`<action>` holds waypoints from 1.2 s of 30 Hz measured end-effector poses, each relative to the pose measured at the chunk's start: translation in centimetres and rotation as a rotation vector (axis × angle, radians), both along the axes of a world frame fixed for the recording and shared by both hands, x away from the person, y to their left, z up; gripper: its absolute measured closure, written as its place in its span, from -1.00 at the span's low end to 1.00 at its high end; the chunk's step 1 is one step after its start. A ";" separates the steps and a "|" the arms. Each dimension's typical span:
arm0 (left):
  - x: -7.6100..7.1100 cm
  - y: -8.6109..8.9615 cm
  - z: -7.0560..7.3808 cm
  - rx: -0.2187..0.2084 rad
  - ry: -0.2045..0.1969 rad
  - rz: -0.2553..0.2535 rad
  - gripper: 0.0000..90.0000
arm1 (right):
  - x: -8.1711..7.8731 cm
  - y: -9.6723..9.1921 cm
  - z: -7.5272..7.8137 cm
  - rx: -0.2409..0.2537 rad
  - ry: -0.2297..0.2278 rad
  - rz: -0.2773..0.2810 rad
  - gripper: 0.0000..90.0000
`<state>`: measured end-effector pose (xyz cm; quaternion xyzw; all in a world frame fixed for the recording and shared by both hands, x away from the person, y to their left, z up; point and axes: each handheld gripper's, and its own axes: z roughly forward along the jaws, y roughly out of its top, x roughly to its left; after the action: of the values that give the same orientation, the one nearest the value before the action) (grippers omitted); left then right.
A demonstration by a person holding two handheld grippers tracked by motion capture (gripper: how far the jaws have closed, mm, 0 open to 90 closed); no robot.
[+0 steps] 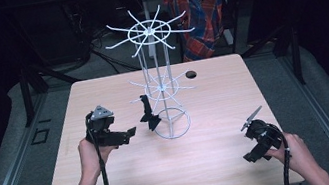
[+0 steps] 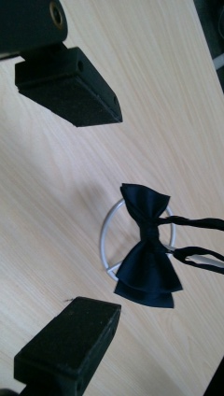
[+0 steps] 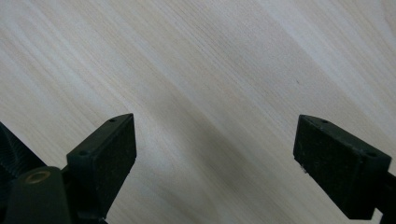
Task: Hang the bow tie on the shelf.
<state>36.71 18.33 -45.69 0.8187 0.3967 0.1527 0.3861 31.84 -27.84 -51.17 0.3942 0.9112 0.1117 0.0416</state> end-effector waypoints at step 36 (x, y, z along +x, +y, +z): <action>-3.4 2.8 -2.4 0.107 0.105 0.042 -1.00 | 0.0 0.1 -0.1 -0.003 0.001 -0.004 -0.71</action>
<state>33.28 21.14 -48.08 0.8365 0.4248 0.1385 0.3172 31.81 -27.73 -51.25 0.3962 0.9105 0.1101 0.0422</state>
